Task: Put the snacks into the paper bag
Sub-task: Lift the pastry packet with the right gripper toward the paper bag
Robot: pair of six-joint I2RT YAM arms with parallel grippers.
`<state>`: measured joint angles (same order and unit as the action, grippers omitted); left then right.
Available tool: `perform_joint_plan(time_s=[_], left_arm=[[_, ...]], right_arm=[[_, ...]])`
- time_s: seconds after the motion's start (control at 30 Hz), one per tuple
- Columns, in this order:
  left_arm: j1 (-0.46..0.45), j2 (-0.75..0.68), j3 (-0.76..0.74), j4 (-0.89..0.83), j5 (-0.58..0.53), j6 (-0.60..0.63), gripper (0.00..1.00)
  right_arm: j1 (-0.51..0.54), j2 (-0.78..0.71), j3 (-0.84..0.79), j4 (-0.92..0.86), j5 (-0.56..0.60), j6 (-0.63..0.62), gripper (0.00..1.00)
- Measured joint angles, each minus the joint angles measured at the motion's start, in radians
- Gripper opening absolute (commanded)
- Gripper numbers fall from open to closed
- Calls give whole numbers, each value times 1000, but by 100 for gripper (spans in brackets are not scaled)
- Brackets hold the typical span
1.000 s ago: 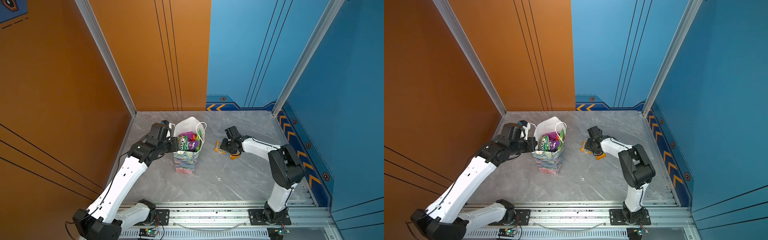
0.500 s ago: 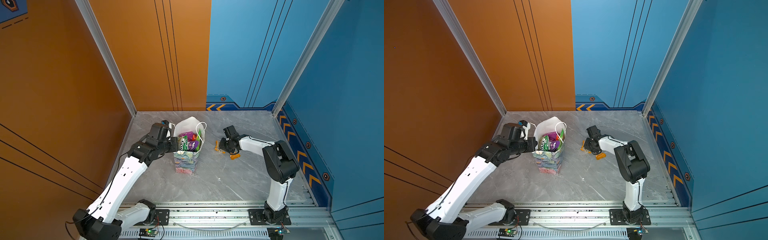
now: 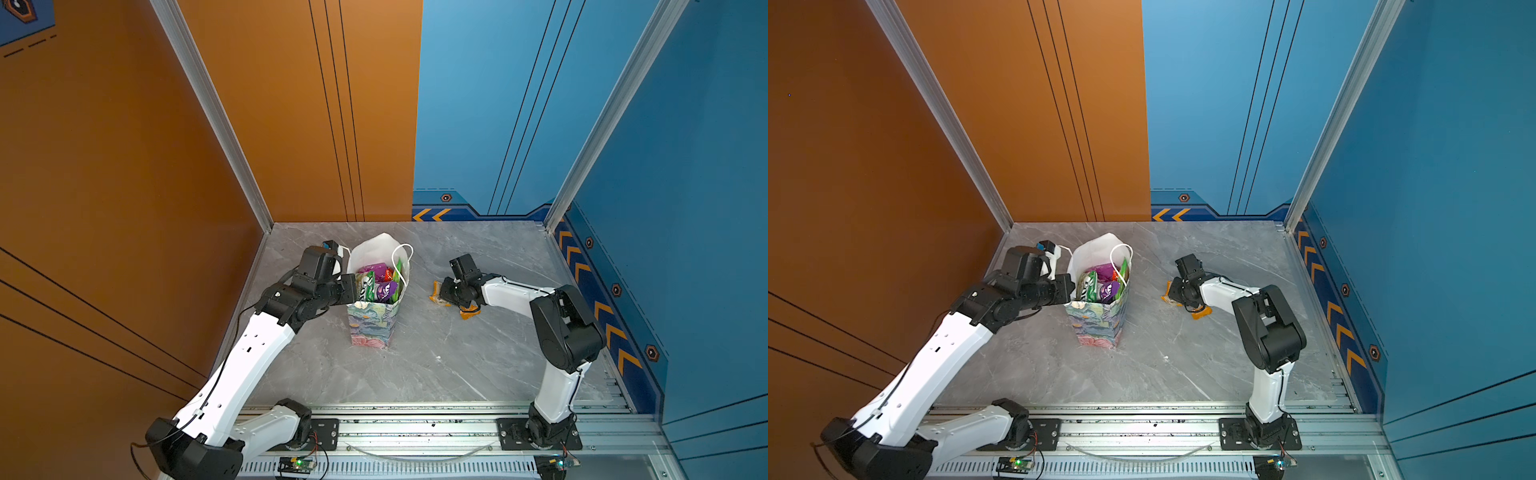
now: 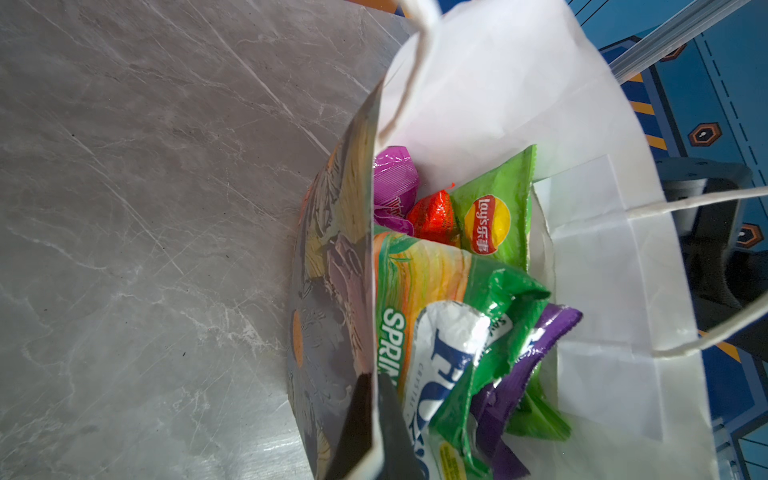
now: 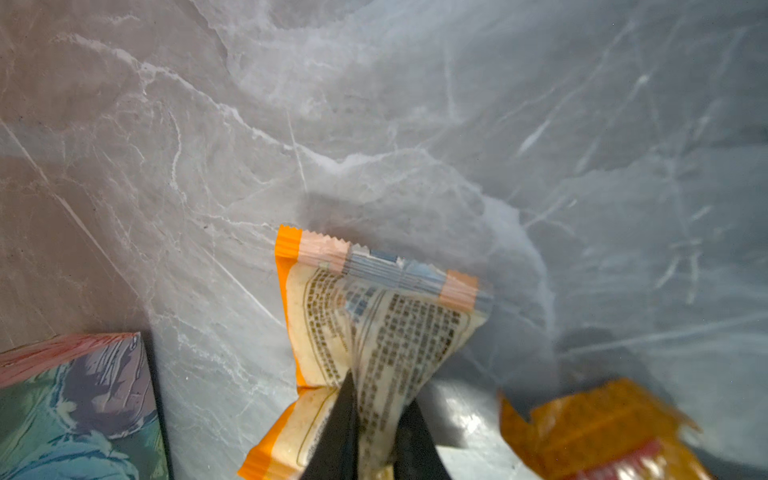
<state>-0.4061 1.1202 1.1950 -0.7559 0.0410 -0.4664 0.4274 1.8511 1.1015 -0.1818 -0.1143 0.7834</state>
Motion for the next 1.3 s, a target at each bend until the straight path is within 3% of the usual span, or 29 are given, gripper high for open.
perform_joint_plan(time_s=[0.73,1.3], left_arm=[[0,0,0,0,0,6,2],[0,0,0,0,0,6,2]], right_arm=[[137,-370,-333,-32,21,4,16],[157,-533,-370,-106,74,8,16]])
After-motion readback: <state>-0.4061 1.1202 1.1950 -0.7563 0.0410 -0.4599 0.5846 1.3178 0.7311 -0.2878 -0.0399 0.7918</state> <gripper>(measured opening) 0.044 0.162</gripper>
